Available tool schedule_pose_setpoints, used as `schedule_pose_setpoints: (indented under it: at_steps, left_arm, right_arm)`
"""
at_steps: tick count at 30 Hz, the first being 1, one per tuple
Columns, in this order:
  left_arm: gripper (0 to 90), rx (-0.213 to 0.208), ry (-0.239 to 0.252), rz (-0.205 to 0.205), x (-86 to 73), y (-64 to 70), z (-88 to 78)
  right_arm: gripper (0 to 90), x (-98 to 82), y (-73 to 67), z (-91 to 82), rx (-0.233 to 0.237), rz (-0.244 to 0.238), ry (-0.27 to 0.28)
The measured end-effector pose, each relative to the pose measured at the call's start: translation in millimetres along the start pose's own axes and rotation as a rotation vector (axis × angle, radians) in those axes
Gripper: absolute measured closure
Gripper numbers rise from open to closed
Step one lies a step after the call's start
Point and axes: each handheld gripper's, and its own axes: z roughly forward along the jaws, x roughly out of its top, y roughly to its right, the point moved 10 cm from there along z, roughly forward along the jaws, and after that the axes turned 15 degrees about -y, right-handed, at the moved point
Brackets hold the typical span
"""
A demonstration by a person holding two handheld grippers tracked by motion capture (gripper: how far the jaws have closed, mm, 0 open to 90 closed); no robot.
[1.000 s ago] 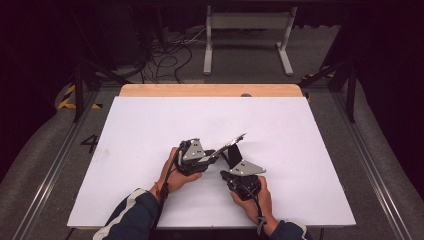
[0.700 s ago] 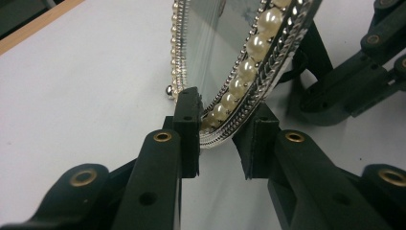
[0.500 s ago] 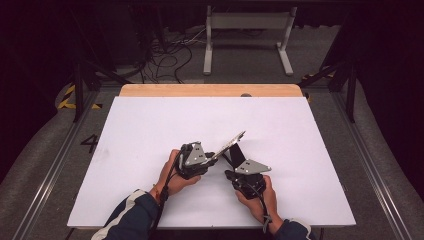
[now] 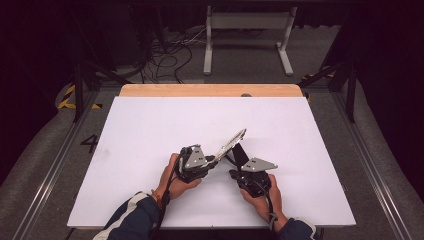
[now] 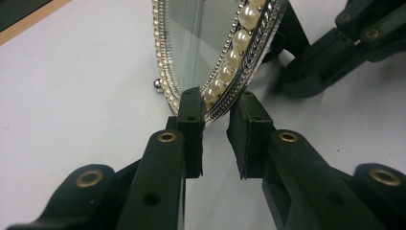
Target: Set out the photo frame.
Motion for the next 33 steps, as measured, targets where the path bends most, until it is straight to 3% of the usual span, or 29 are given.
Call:
schedule_pose_setpoints:
  at_steps: [10,18,21,33]
  left_arm:
    - [77.8,-0.017,-0.003,0.014,3.3,4.3,0.7]
    - [77.3,-0.035,-0.002,0.020,4.1,5.8,2.3]
    - [79.3,-0.052,-0.005,0.017,3.8,7.8,4.4]
    - [80.1,-0.051,-0.022,0.023,3.3,9.3,9.3]
  right_arm:
    - [90.0,-6.3,11.6,0.3,0.015,0.018,-0.014]
    - [90.0,-6.7,15.7,3.4,-0.007,0.001,-0.025]
    - [90.0,-7.3,20.6,2.3,-0.016,0.015,-0.026]
    - [89.7,-8.4,35.8,-0.6,-0.029,0.033,-0.027]
